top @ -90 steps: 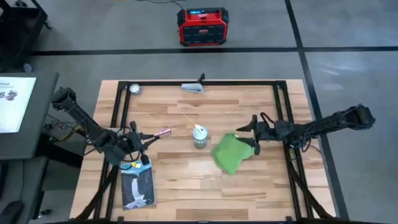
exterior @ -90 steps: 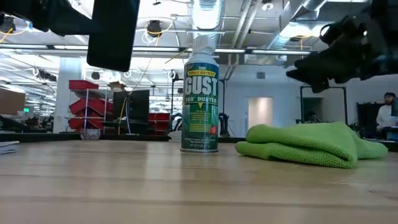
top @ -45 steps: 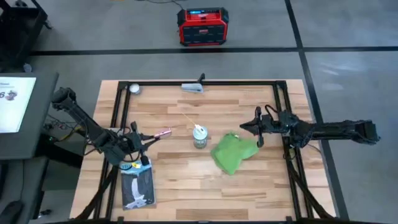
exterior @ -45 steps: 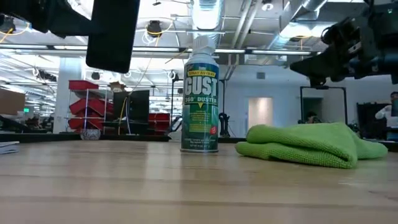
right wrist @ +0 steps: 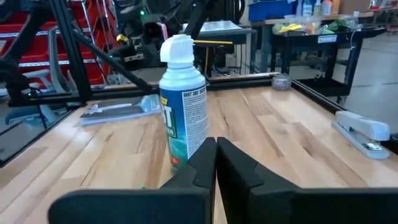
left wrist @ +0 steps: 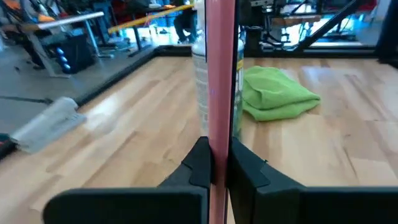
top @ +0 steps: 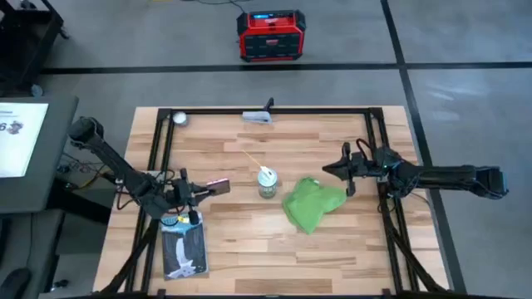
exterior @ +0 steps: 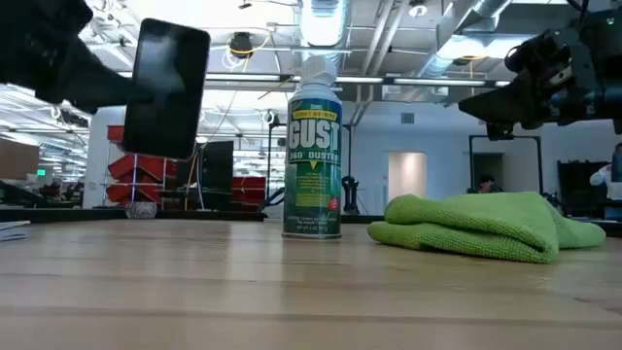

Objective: Apply microfiber cloth
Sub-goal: Wipe pink cellphone with a microfiber cloth

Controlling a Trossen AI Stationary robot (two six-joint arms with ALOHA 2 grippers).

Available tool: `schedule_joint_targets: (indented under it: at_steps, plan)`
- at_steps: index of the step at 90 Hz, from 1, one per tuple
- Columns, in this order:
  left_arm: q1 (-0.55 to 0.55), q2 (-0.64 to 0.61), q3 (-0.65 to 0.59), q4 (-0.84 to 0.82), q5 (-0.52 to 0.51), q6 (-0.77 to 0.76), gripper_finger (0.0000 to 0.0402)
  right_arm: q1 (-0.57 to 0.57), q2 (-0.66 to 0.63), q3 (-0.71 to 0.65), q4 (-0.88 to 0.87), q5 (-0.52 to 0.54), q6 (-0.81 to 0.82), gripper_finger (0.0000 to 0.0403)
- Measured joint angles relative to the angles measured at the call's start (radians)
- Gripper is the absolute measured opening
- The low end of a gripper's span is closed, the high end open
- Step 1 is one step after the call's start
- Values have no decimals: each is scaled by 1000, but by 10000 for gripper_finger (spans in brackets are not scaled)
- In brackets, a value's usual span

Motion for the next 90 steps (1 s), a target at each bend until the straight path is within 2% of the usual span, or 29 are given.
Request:
schedule_joint_targets:
  at_steps: [33, 62, 90]
  plan:
    - [47, 5, -97, 19, 140, -291, 2, 1, 1, 0, -7, -1, 27, 0]
    - [82, 111, -110, 33, 264, -475, 2, 35, 1, 0, -7, -1, 29, 0]
    - [87, 212, -108, 45, 287, -629, 7, 55, 1, 0, -6, 2, 29, 0]
